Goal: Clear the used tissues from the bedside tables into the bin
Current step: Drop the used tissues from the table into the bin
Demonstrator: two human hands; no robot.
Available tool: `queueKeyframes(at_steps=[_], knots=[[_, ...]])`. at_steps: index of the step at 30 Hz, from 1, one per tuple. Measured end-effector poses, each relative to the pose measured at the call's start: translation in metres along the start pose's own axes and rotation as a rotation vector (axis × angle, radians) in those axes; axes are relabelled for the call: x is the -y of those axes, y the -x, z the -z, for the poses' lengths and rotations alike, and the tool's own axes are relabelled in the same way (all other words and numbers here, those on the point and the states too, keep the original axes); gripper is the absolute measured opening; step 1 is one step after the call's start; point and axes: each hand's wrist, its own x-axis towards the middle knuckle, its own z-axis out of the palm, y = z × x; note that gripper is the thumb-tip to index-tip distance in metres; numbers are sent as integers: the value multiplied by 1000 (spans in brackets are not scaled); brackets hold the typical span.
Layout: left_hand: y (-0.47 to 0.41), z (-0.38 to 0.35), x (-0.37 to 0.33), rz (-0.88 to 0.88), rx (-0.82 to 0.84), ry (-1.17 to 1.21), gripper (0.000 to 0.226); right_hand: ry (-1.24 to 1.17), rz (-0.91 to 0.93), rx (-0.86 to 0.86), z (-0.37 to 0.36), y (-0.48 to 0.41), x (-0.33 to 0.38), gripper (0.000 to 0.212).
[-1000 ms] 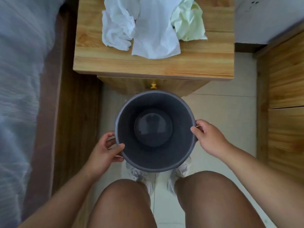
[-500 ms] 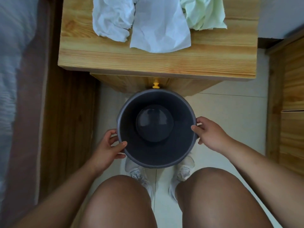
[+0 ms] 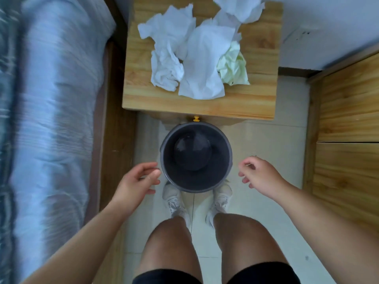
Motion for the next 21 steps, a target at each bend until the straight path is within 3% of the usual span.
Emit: queueKeyframes(at_steps=[4, 9, 14, 17, 21], knots=[[41, 18, -60, -81, -9, -17, 37, -26, 48, -32, 25, 54, 47, 10], [49, 23, -128, -155, -7, -31, 18, -126, 133, -62, 64, 80, 109, 11], [16, 2, -182, -194, -40, -81, 25, -133, 222, -130, 105, 48, 160, 11], [-14, -15, -204, -174, -116, -76, 32, -113, 268, -219, 123, 17, 184, 27], [-51, -32, -227, -104, -218, -35, 54, -65, 244, -205, 136, -21, 201, 64]])
